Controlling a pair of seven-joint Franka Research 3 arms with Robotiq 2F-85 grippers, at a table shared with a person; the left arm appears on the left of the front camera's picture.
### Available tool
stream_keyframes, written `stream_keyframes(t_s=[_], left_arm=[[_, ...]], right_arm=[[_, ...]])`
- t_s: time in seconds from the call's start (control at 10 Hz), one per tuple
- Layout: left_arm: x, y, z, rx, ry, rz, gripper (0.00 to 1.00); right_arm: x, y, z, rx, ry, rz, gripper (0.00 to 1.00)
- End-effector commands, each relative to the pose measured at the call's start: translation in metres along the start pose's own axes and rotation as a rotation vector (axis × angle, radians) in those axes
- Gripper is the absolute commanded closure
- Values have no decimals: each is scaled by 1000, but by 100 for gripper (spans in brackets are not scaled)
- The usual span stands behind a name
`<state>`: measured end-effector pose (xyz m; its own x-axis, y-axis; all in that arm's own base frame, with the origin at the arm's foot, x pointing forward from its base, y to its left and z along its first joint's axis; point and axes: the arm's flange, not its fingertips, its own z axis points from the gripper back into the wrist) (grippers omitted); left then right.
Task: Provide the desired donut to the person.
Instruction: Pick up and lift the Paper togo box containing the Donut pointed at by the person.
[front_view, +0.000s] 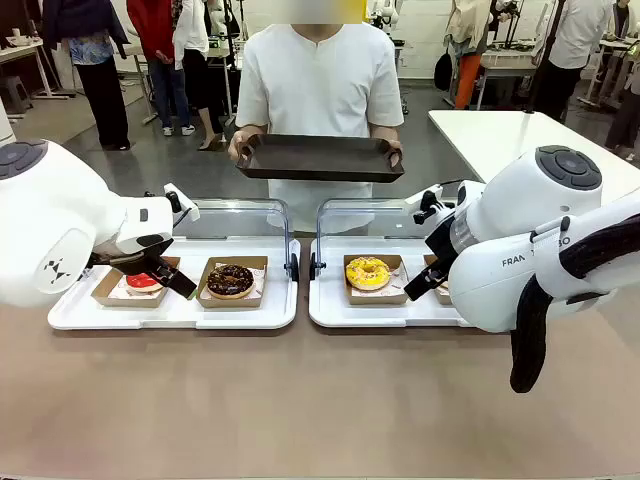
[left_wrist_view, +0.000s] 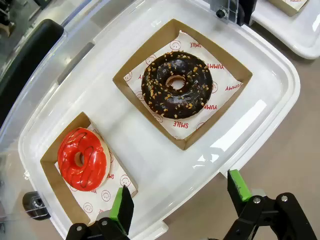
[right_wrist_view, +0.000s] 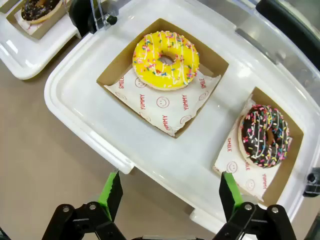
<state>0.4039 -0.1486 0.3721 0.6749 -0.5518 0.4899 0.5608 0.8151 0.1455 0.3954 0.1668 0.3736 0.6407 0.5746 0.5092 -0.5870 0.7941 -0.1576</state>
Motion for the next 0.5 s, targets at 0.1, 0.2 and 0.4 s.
stream_keyframes(t_s=[0.1,0.2,0.4], left_arm=[[0,0,0,0,0,0,0],[0,0,0,0,0,0,0],[0,0,0,0,0,0,0]], right_arm=[[0,0,0,0,0,0,0],[0,0,0,0,0,0,0],[0,0,0,0,0,0,0]])
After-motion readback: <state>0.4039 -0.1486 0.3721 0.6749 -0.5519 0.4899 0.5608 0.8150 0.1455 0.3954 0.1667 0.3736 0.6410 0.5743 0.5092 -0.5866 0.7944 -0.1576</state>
